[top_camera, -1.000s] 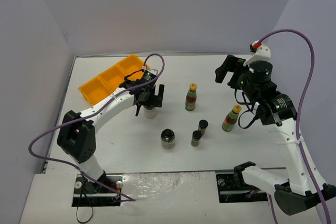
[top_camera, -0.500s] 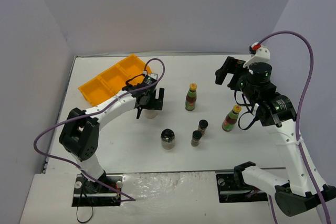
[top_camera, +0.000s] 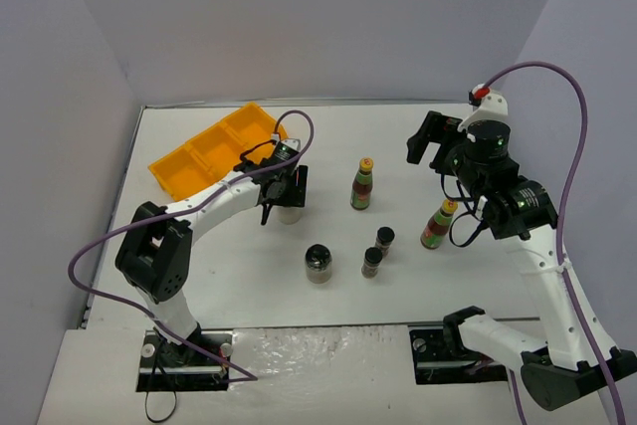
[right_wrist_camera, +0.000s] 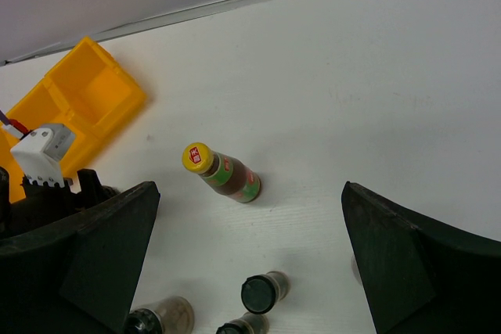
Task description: Organize the condiment bottles
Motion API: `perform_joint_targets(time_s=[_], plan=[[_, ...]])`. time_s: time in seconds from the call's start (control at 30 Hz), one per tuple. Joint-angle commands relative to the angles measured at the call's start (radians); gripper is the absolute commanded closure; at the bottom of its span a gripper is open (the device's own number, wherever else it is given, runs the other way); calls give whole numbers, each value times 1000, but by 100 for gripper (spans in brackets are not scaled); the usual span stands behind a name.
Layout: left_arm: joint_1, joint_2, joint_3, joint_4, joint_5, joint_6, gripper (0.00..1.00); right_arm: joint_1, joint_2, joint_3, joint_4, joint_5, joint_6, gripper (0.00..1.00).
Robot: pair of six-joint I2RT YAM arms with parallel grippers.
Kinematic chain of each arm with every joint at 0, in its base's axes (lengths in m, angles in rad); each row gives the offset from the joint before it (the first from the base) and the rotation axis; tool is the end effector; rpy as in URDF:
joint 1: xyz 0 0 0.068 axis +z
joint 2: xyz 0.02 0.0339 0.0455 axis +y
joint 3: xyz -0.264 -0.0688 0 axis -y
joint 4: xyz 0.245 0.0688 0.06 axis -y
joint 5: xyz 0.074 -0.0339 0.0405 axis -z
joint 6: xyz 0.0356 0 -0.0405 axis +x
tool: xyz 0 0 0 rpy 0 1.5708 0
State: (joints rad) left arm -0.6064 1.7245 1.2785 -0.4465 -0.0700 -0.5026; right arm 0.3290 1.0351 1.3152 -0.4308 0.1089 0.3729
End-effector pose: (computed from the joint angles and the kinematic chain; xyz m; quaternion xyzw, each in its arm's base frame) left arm 0.3104 -0.2123 0.2376 0.0373 0.9418 -0.1470 0.3000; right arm 0.2021 0.0649 0.4495 0.0521 0.7562 0.1850 0.6254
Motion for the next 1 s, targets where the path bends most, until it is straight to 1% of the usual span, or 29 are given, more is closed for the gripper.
perform_joint_targets(time_s=[0.0,0.1,0.2,0.27,0.43,0.5,0.6,0.7,0.83,0.97], plan=[[-10,-30,58,-12,-71,13,100,6,-10,-2,69,23,-8,0],[-15,-50,108,-57,-121,29,100,7,-9,-8,68,27,-9,0],[-14,-48,229,-106,-165,60,100,7,-10,-13,67,31,-11,0],[-5,-34,278,-128,-176,77,100,7,-12,-11,67,32,-13,0],[55,65,538,-193,-143,121,100,7,-18,-5,61,38,-20,0],[92,106,613,-203,-127,123,100,7,-18,-7,58,36,-23,0],[153,171,687,-206,-101,121,100,8,-17,-10,55,29,-23,0],[201,249,798,-201,-94,126,100,8,-8,-9,56,18,-24,0],[234,346,921,-184,-112,154,100,8,8,0,55,11,-35,0],[258,412,985,-129,-115,167,100,8,13,-6,56,4,-45,0]])
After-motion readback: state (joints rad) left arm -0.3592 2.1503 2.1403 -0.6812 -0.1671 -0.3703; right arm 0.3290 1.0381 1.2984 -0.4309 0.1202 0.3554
